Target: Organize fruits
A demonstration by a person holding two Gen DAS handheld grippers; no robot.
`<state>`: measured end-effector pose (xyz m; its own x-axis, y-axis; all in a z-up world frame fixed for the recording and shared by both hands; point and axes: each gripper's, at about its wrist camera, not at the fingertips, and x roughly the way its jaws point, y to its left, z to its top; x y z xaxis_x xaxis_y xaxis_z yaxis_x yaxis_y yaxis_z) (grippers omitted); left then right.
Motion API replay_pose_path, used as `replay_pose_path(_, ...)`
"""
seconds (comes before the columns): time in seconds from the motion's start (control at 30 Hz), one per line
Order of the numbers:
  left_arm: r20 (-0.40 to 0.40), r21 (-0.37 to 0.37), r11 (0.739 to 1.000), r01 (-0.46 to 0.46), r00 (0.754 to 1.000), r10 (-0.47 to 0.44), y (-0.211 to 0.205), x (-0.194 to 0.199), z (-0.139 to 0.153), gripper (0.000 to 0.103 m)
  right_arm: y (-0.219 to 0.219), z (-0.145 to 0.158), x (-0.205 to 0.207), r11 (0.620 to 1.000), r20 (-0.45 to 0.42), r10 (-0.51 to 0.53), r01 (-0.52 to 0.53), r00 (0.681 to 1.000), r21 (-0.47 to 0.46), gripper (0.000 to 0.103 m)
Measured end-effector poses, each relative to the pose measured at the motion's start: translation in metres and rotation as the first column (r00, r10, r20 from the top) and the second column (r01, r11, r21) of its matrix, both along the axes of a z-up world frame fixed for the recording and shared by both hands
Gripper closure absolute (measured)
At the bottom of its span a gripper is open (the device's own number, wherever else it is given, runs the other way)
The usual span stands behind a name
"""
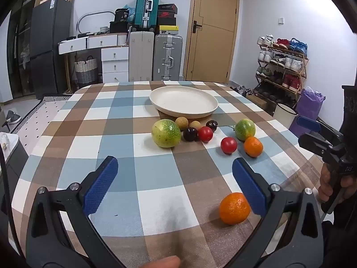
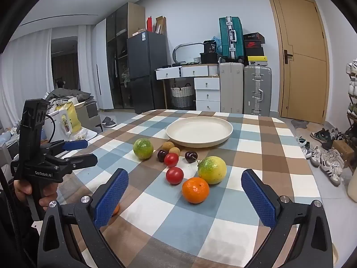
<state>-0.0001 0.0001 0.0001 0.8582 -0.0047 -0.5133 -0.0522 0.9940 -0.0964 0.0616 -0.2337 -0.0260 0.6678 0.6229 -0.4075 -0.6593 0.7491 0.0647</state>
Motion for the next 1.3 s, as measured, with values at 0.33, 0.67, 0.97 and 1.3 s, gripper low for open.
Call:
replay_pose_path(0.33,0.005,-0.001,1.000,-0.010,1.000,0.010,-0.0016,-0.0010,0.0027,0.001,0.0005,-0.0001,0.0007,1.000,-0.015,0.004,-0.004,1.000,0.004,0.000)
replay_pose_path(0.67,0.005,0.009,1.000,-0.014,1.000,0.014,-0.0044,-0.0027,0.0038,0.001,0.0010,-0.0002,0.0004,1.000,-0.016,0.004,-0.004,1.000,0.006,0.000)
replay_pose_path(0.97,0.006,0.011,1.000,-0.015,1.000,0.015,-0.0044,-0.0027,0.0032,0.001,0.0012,-0.0002,0.0003,1.000,-0.015,0.004,-0.004,1.000,0.005,0.000)
replay_pose_path(1.3,0.005,0.012,1.000,-0.014,1.000,0.014,-0.0040,-0.0023,0.0028,0.001,-0.0001,-0.0014,-0.0023,1.000,-0.015,0.004,-0.004,1.000,0.004,0.000)
